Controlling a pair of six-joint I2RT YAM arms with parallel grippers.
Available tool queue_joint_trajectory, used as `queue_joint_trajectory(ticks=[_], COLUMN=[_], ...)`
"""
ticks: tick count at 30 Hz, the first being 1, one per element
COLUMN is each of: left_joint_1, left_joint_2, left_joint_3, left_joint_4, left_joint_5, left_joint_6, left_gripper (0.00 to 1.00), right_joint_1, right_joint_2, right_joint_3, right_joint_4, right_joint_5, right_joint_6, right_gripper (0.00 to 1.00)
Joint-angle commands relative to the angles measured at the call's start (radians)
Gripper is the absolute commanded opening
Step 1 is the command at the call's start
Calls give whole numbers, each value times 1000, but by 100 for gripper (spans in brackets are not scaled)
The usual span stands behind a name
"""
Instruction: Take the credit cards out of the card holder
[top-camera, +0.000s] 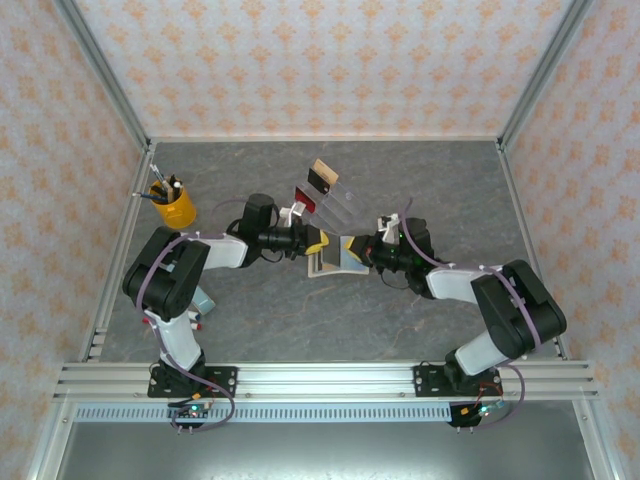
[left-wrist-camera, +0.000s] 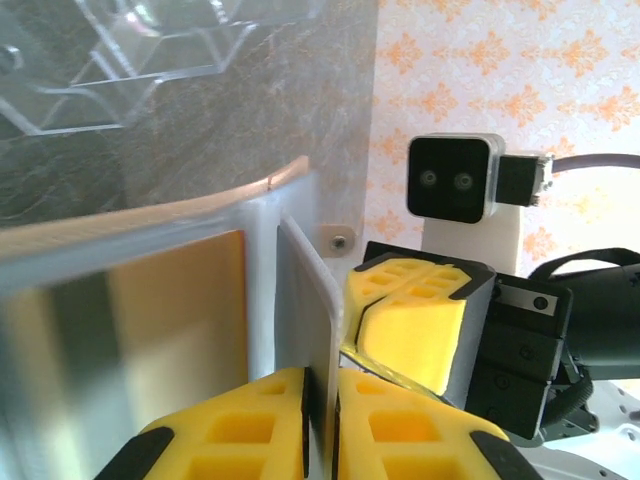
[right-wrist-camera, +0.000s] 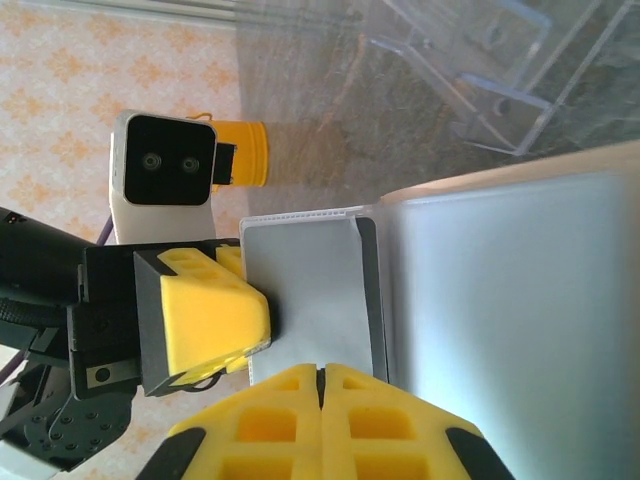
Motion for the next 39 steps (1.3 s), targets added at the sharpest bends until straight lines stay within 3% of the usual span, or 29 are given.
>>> queue_joint_trajectory(ticks=[1, 10, 16, 19, 23, 29, 34, 39], left_joint_1=[1, 2, 2, 2, 8, 14, 7, -23], left_joint_2=[39, 108, 131, 128, 63, -28, -54, -65], left_joint_3=[-19, -19, 5, 25, 26, 59, 53, 61], left_joint_4=[47, 14, -99, -204, -323, -588, -609, -581], left_joint_5=[4, -8, -22, -43, -87, -230, -278, -273], left_joint_6=[5, 43, 123, 190, 255, 375, 360, 328], left_gripper=[12, 8, 9, 17, 36, 41, 41, 27], right_joint_1=[7, 6, 23, 37, 56, 77, 88, 91], right_joint_2=[-2, 68, 117, 142, 175, 208, 239, 266], right_joint_3=[-19, 32, 113, 152, 190, 230, 252, 269], right_joint_4=[-40, -138, -293, -338, -383, -429, -437, -451], right_joint_5=[56, 24, 25, 24, 29, 31, 14, 16], right_joint_6=[-45, -97, -193, -234, -273, -316, -335, -348], right_gripper=[0, 0, 12, 15, 18, 18, 18, 19])
